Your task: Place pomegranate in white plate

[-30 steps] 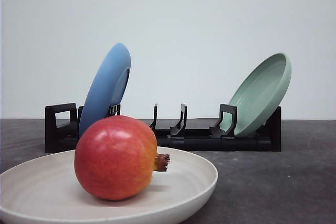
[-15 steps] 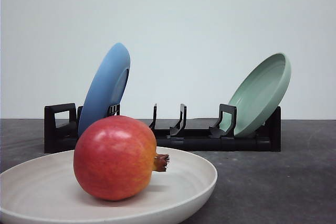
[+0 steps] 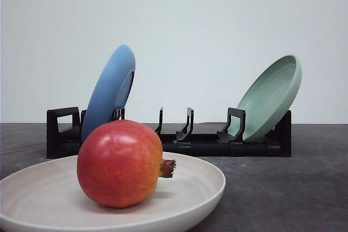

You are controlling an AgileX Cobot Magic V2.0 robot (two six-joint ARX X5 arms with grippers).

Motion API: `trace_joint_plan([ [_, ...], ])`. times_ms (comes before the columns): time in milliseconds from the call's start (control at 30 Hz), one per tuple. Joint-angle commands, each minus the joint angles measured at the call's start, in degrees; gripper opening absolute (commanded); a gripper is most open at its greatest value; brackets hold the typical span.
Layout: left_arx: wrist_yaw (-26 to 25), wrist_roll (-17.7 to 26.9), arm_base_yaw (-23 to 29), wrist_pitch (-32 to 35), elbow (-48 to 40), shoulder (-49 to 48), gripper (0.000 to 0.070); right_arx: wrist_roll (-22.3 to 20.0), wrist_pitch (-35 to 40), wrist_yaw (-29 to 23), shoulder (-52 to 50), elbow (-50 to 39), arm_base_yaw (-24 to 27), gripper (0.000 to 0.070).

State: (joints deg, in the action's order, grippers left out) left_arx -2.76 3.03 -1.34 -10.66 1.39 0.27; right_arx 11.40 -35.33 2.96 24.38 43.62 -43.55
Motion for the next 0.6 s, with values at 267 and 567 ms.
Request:
trace_joint_plan([
  [267,0.20,0.48,0.11,-0.02,-0.72,-0.11,0.0000,0.26,0.71,-0.16,0.13,0.31,-0.26,0.0001],
  [567,0.22,0.48,0.11,-0.02,-0.70,-0.11,0.0000,-9.10,2.20,2.15,-5.70,-6.27,19.17,0.0002],
])
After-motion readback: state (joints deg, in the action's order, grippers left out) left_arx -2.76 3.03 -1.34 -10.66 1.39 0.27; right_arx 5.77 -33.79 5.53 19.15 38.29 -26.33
